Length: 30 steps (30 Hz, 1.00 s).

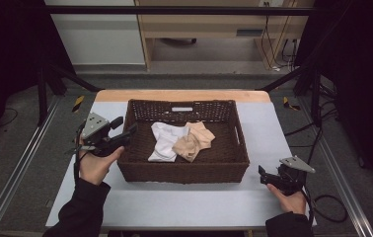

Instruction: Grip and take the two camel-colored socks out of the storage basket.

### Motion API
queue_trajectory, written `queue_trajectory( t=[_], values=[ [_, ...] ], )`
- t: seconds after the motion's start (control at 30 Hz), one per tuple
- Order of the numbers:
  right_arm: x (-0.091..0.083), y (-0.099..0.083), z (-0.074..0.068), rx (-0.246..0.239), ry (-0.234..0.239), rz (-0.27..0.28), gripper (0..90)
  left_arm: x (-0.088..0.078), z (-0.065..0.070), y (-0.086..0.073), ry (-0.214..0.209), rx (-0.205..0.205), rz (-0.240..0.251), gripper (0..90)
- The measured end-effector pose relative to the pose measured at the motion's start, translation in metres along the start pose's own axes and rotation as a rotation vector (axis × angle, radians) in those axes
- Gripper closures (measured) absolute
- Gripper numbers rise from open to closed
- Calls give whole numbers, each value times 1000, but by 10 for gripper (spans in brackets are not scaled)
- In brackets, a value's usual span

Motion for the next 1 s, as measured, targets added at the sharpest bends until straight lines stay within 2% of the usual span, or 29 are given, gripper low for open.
queue_trajectory(
  t=[0.17,0.23,0.3,0.37,0.53,0.7,0.8,1.0],
  values=[
    [0,0,0,-1,2,2,55,8,8,11,-3,12,1,419],
    [0,0,0,-1,3,2,56,17,15,17,-16,23,-7,416],
    [0,0,0,-2,3,2,57,24,20,20,-27,27,-16,412],
    [0,0,0,0,4,4,58,26,21,21,-27,29,-16,408],
    [0,0,0,6,4,4,59,45,29,26,-24,47,-39,401],
    [0,0,0,5,4,3,60,59,33,27,-30,54,-55,391],
    [0,0,0,7,6,5,60,76,36,23,-43,62,-91,391],
    [0,0,0,3,7,5,61,98,41,19,-56,75,-125,401]
  ],
)
Point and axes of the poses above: each handheld gripper's, and its own axes: x roughly forward along the jaws, y roughly out of its top, z roughly to its right, the point moved 4 cm from there along x, roughly forward along the jaws, and after that the axes turned 13 degrees about -z, right-handed, at the moved point
